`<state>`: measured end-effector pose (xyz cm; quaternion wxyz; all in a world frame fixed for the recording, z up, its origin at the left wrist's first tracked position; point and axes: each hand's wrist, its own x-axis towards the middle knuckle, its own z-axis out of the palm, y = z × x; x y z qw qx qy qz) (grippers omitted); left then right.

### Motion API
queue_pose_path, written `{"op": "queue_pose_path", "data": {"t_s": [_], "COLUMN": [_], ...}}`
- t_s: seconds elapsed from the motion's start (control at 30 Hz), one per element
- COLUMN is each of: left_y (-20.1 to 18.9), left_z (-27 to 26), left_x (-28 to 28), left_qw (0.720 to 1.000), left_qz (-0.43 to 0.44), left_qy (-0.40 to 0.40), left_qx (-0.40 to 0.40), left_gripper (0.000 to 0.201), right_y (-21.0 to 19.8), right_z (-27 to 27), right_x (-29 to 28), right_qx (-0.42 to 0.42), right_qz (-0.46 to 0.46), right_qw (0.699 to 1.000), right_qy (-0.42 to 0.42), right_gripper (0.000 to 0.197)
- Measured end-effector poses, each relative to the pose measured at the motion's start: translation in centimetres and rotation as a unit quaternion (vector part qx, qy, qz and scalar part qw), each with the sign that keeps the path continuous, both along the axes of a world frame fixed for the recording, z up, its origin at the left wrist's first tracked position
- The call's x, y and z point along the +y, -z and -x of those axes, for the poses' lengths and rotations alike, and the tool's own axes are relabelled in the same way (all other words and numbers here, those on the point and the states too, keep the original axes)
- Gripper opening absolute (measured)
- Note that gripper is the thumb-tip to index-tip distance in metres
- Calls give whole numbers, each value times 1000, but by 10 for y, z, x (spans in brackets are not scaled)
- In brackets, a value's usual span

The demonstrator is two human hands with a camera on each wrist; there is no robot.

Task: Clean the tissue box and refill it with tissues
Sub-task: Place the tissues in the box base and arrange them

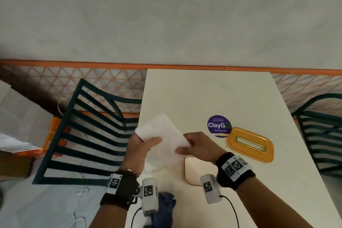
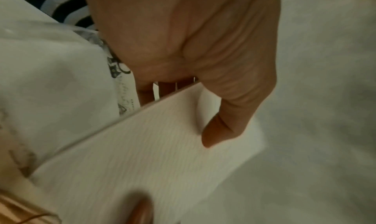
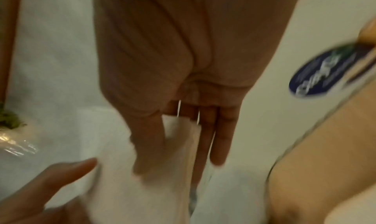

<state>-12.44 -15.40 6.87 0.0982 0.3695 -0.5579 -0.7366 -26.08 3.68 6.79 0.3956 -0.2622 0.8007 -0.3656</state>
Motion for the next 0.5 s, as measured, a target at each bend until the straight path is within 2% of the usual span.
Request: {"op": "queue_pose_path", "data": {"t_s": [0.07,0.13,0.27,0.37,0.43,0.5], "left_y": [-5,-6,11,30,36,39], "left_z": [3,6,11,18,23,28], "left_x": [4,16,56,87,105,120], "left_qw": [999,992,962,937,911,894], "left_qz": [16,41,73,164,242,287], "left_qy": [40,113,238,249,251,244], "left_qx": [-10,-40,-109,-182,-221,-243], "left_gripper": [47,48,35,26,24,21], "right_y": [-12,-15,3,23,36,45], "right_z": [8,16,19,15,11,9], "right_x": [31,62,115,140,148,148], "right_qx": [-20,-58,-159,-207,-184,-121], "right_qz": [-17,-27,-2,-3,-24,-58], "right_qw": [999,998,977,952,954,959], "right_qy": [-19,-6,146,227,237,250], "right_gripper": [33,32,39,41,37,32]}}
